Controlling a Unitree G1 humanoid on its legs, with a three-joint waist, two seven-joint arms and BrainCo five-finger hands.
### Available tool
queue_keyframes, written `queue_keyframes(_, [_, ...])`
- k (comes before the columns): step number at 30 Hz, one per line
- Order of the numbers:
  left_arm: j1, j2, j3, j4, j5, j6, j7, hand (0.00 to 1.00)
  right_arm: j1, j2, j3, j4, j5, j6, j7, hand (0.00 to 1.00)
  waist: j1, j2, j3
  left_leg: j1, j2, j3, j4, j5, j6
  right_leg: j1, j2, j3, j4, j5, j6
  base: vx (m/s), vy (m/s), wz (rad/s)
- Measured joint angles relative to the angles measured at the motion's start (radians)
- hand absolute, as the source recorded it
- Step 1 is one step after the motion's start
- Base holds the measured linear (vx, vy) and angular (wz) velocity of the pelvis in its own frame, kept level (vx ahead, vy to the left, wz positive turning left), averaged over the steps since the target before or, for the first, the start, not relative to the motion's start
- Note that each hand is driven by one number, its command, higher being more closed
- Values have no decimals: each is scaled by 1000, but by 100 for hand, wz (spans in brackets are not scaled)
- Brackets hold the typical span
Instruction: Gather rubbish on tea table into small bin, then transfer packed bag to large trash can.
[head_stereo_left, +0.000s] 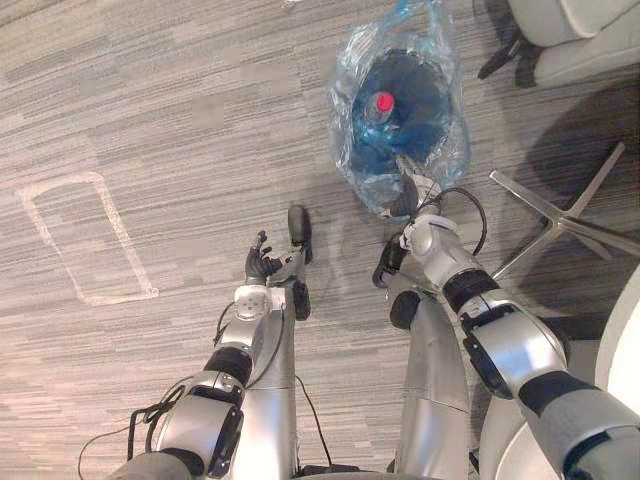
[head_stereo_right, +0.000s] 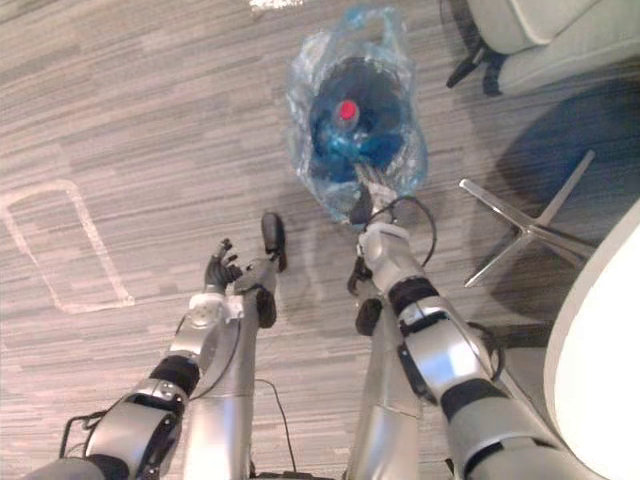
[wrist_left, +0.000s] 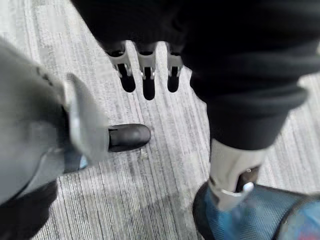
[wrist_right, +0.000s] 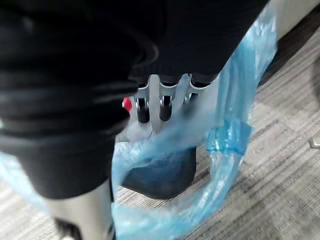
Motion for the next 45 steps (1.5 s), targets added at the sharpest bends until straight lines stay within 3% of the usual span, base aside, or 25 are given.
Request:
queue_keyframes(14, [-3, -14, -2, -20, -20, -5, 0, 0, -13, 17, 1, 6, 41, 1, -3, 100, 7, 0, 0, -22, -1, -14, -1, 15, -9, -25, -2, -10, 23, -12, -8, -50, -27, 4])
queue_keyframes(25, [15, -14, 0, -39, -18, 11, 0, 0, 99, 19, 8, -165, 127, -8, -23, 100, 8, 0, 0, 69, 27, -6, -5, -1, -11, 75, 27, -10, -21, -8, -3, -51, -22, -7])
queue_keyframes(33, [92, -45, 14, -44, 27, 36, -3, 0, 312, 62, 25, -419, 207, -20, -13, 100, -7, -4, -2, 262, 56, 0, -23, -9, -12, 288, 66, -19, -97, 7, -10, -27, -30, -8])
queue_keyframes(39, [202, -46, 22, -50, 53, 58, -8, 0, 518, 114, 39, -594, 258, -32, 37, 100, -27, -50, -39, 457, 61, 6, -109, -14, -21, 484, 96, -22, -212, 17, 8, 12, -15, -2])
queue_keyframes(45, [265, -54, 20, -30, 83, 78, -31, 0, 655, 140, 33, -707, 330, -36, 90, 100, -29, -69, -101, 609, 62, 31, -188, -11, -28, 639, 116, -14, -327, 52, 13, 94, -6, -6])
